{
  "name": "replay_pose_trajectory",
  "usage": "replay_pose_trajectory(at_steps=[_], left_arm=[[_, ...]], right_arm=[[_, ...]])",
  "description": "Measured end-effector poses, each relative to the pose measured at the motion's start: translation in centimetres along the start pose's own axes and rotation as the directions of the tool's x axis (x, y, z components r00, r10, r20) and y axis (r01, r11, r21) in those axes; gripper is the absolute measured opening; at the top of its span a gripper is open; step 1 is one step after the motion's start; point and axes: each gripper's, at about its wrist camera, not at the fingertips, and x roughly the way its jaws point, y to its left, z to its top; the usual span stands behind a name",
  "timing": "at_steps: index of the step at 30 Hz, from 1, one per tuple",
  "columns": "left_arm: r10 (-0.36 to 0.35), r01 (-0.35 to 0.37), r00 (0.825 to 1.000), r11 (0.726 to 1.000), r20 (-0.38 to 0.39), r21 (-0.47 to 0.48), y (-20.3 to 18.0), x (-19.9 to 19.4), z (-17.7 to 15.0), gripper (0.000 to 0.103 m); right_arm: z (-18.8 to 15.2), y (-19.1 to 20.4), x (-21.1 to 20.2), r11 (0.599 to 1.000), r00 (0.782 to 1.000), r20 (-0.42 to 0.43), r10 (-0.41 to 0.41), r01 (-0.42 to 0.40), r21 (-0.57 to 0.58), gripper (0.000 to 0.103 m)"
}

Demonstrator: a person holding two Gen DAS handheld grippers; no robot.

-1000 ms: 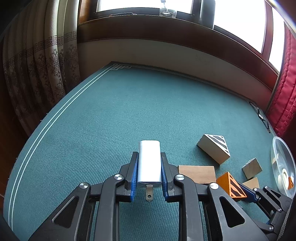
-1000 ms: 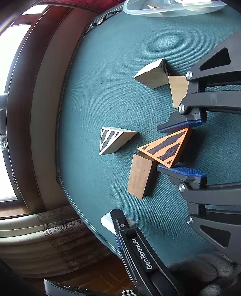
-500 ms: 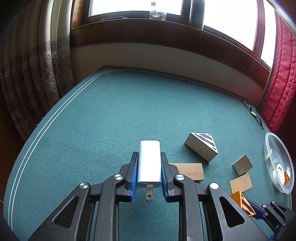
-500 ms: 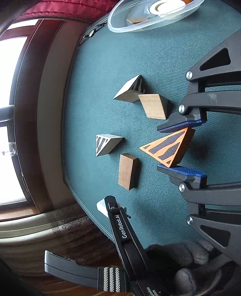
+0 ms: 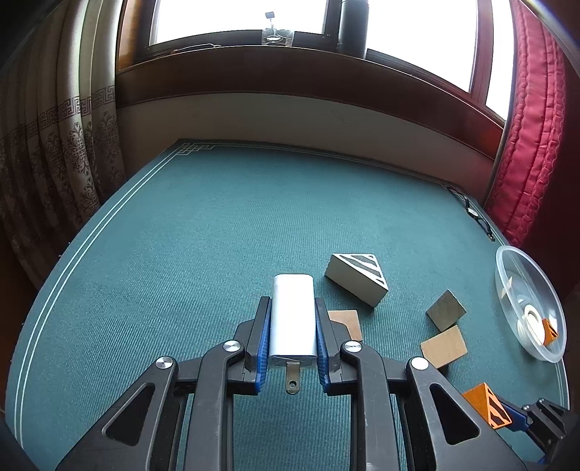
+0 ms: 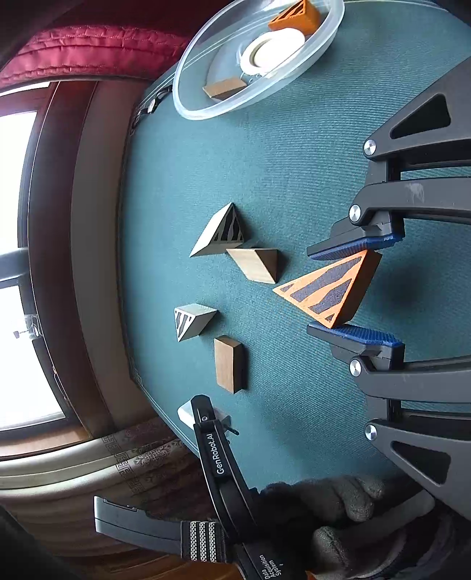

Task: Organize rigid objects
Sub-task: 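Carry the striped triangle into the bowl and open right gripper while left carries charger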

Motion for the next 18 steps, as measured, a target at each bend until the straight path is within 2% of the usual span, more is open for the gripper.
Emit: replay_pose_trajectory(at_steps=[18], left_arm=[[-0.034,0.034,0.999,0.997,0.0,0.068,-2.4,-0.4,-1.0,0.022]], right_arm=[[-0.1,-6.1,-2.9,0.982,0.991,0.068,-0.118,0.106,0.157,0.037]])
